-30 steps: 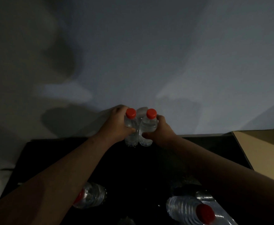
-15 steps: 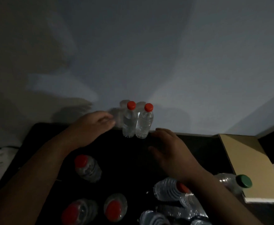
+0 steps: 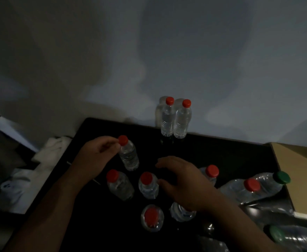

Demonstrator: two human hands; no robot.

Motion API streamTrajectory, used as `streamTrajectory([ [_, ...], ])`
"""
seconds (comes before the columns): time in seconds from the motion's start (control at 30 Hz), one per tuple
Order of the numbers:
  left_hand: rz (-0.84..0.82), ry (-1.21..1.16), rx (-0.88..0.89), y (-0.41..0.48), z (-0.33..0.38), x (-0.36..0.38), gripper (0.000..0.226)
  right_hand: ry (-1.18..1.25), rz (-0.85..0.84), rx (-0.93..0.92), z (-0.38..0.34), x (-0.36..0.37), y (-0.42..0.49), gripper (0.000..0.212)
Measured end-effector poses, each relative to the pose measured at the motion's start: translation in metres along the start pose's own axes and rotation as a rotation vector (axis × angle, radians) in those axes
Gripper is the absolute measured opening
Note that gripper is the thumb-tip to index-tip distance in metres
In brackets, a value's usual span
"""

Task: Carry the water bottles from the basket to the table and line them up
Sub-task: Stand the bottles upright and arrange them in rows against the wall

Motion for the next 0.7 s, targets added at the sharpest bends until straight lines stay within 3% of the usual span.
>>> streamTrajectory([
  [0.13,0.064,0.125,0.014,0.011,-0.013,-0.005,0.026,-0.035,0.005,0.040,0.006,0.006,0.005,0.051],
  [0.2,0.019,0.116,0.000,0.021,-0.017,-0.002,0.028,-0.063,-0.027,0.076,0.008,0.014,0.010,0.055],
  [0.3,-0.077,0.101,0.002,0.039,-0.029,0.010,0.048,-0.101,-0.033,0.161,0.014,0.025,0.018,0.060],
  [0.47,-0.224,0.141,0.131,0.062,-0.047,0.029,0.044,-0.068,0.040,0.284,0.018,0.041,0.027,0.045],
  [0.7,-0.228,0.071,0.185,0.074,-0.063,0.038,0.042,-0.057,0.078,0.371,0.012,0.053,0.033,0.041],
])
Point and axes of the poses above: each hand's wrist, its own y-axis towards the middle knuckle, its own x-axis out of the palm, z = x × y, the point moved 4 cm from there along y, towards the middle knuckle, and after that the axes turned 15 degrees about y, right-handed, at the moved point
